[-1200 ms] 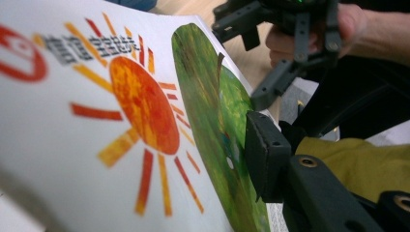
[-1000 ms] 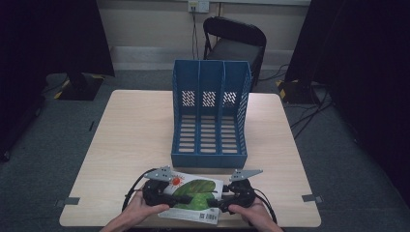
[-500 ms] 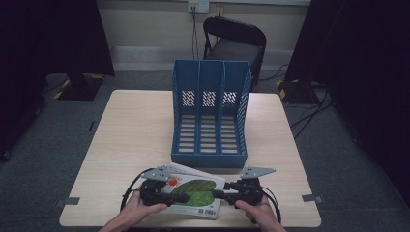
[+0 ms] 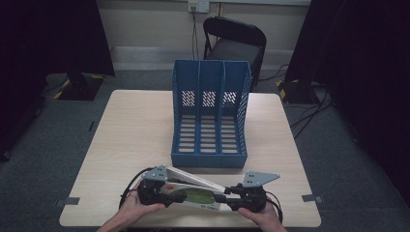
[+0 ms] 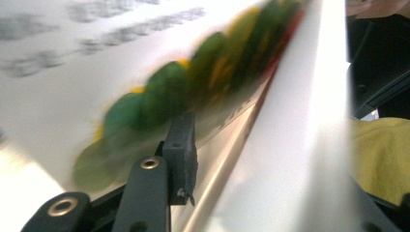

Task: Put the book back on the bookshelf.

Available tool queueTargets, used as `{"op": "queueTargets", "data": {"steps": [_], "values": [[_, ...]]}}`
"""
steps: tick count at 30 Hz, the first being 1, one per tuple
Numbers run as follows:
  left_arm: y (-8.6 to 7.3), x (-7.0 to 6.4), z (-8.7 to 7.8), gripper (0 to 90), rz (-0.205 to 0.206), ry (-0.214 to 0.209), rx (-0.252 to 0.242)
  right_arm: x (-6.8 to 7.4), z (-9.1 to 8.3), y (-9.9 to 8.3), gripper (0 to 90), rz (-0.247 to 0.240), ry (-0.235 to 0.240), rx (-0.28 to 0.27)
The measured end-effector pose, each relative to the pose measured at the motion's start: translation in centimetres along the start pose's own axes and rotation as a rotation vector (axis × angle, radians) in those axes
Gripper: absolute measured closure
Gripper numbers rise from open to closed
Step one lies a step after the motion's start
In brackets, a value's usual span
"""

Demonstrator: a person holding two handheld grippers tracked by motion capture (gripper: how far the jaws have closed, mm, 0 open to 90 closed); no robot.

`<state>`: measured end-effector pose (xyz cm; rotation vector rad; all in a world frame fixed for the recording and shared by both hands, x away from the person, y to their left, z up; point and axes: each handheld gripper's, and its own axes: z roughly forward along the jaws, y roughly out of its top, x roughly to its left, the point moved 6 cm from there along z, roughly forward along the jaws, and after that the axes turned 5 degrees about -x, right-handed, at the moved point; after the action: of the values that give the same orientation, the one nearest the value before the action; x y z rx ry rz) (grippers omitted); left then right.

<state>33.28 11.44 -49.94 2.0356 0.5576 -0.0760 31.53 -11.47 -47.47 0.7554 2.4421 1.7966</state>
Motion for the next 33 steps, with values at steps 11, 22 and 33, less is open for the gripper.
{"op": "queueTargets", "data": {"steps": [11, 22, 33], "values": [[-0.2, 0.3, 0.2, 59.5, -0.010, -0.012, 0.013, 0.7, 2.8, -0.2, 63.0, -0.050, 0.003, 0.061], [-0.1, 0.1, 0.6, 59.0, -0.017, -0.013, 0.020, 0.7, 5.0, -0.5, 61.2, -0.089, -0.012, 0.090], [0.1, 0.9, -1.3, 49.5, -0.049, 0.041, -0.046, 0.3, 4.3, -0.6, 67.3, -0.109, -0.018, 0.078]]}}
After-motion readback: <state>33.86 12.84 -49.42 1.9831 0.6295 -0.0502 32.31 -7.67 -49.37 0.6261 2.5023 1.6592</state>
